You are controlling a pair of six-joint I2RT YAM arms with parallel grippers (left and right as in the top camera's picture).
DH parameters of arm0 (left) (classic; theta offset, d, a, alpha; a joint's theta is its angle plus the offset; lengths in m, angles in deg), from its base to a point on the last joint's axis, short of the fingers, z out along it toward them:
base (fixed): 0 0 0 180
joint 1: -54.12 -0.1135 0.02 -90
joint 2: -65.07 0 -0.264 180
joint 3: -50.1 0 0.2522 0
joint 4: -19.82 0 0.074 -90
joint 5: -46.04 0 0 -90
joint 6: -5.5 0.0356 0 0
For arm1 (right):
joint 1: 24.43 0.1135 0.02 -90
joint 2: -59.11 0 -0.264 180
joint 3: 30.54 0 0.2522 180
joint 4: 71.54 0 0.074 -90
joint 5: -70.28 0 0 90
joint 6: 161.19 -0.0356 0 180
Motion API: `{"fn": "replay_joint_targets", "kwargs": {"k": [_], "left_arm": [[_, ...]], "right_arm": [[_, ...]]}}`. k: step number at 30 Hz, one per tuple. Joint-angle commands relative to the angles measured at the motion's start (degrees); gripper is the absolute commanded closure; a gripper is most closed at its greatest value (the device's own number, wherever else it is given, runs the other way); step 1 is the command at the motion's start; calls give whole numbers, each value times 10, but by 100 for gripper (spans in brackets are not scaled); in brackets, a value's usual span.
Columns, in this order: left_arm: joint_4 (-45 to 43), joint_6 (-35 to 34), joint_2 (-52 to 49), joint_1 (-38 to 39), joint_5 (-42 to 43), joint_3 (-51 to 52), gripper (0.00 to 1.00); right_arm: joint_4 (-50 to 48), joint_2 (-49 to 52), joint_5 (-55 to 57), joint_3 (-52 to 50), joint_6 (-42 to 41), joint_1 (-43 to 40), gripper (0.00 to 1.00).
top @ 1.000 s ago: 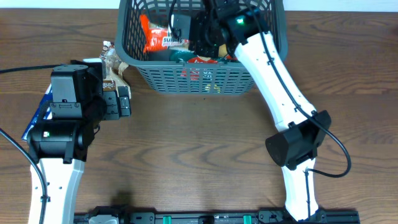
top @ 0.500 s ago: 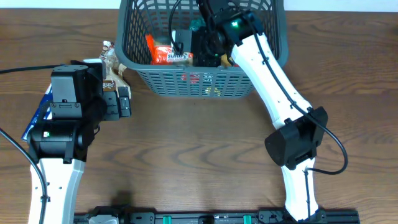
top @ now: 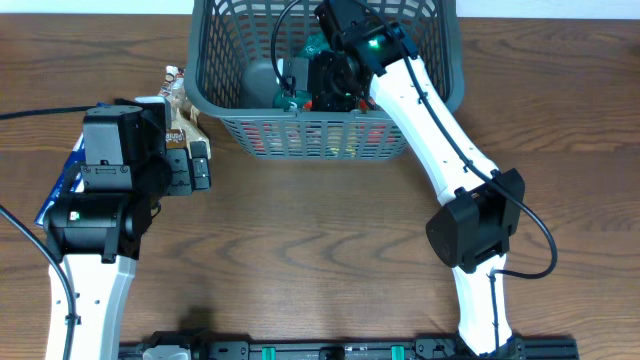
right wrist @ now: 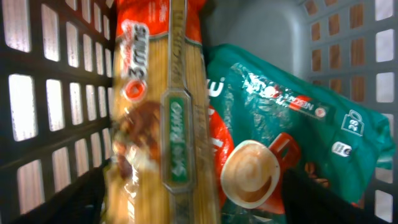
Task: Pack container
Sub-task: 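Lower the spaghetti into the basket and open the right gripper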
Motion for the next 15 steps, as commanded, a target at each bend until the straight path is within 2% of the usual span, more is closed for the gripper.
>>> {"fn": "replay_joint_targets", "kwargs": {"k": [1,2,4,9,15], "left_arm": [[1,4,-3,-3,-6,-10,1],[1,4,-3,-3,-6,-10,1],[1,4,-3,-3,-7,-10,1],[-1,4,-3,-3,-7,-10,1],[-1,18,0,-3,-7,-14,1]], "right_arm": [[-2,-5,-11,8,1,2,21],[-9,-5,-11,8,-5,2,17],[-32,-5,1,15,-41,2,1],[-74,-17,33,83,-153,-2,1],[-66,-43,63,232,-301,-52,1]]}}
